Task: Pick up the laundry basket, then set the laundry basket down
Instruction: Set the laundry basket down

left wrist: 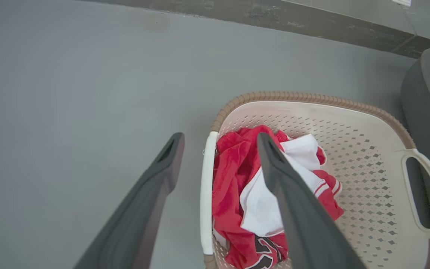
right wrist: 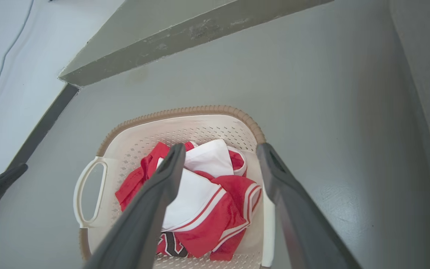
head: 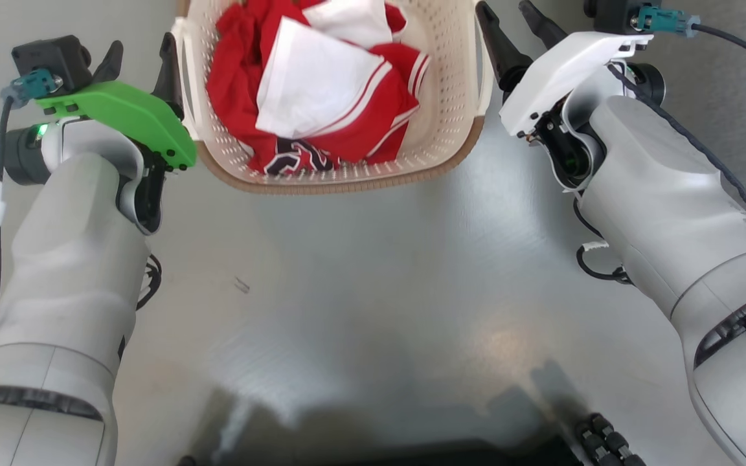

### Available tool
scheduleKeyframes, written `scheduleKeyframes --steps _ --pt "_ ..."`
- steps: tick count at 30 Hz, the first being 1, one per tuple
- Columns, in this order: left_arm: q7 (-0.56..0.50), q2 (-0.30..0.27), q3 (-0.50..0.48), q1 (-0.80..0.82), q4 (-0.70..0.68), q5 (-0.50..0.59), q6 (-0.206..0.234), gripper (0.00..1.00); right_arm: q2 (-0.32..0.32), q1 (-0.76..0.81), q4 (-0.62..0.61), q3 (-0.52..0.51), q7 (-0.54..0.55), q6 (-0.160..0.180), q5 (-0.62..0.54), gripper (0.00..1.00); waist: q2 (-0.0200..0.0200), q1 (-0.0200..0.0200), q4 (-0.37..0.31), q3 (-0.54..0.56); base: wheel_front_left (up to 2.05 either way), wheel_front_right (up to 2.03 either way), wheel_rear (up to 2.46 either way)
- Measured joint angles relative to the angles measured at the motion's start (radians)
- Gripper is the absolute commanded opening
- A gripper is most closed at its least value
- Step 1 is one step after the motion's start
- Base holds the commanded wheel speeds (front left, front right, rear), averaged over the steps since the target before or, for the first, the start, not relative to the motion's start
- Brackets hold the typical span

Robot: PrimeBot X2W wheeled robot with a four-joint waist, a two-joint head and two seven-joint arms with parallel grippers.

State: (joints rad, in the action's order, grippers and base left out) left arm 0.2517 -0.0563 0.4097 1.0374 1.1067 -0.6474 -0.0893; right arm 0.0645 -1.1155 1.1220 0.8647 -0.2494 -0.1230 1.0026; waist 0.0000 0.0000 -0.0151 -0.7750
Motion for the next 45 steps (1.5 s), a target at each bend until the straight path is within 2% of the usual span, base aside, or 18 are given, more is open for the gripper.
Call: scheduleKeyframes --steps 11,18,27,37,45 --pt "0.000 -0.030 -0.054 -0.117 -0.123 0.007 -0.008 1.00 0.014 0.075 -0.077 -0.067 -0.001 0.000 -0.051 1.00 0.0000 0.0000 -0.006 0.123 0.00 0.00 0.00" --pt "0.000 -0.051 -0.066 -0.204 -0.219 0.067 -0.009 1.00 0.035 0.157 -0.144 -0.133 -0.001 0.000 -0.092 1.00 0.0000 0.0000 -0.010 0.218 0.00 0.00 0.00" --pt "0.000 -0.049 -0.113 -0.355 -0.316 0.095 -0.009 1.00 0.057 0.283 -0.241 -0.174 -0.001 0.000 -0.178 1.00 0.0000 -0.0001 -0.017 0.343 0.00 0.00 0.00" --pt "0.000 -0.047 -0.158 -0.495 -0.437 0.145 0.011 1.00 0.069 0.445 -0.350 -0.277 -0.001 0.004 -0.228 1.00 0.0000 -0.0001 -0.021 0.482 0.00 0.00 0.00" --pt "0.000 -0.046 -0.206 -0.607 -0.535 0.178 0.030 1.00 0.080 0.547 -0.451 -0.336 -0.001 0.020 -0.293 1.00 0.0000 -0.0001 -0.023 0.581 0.00 0.00 0.00"
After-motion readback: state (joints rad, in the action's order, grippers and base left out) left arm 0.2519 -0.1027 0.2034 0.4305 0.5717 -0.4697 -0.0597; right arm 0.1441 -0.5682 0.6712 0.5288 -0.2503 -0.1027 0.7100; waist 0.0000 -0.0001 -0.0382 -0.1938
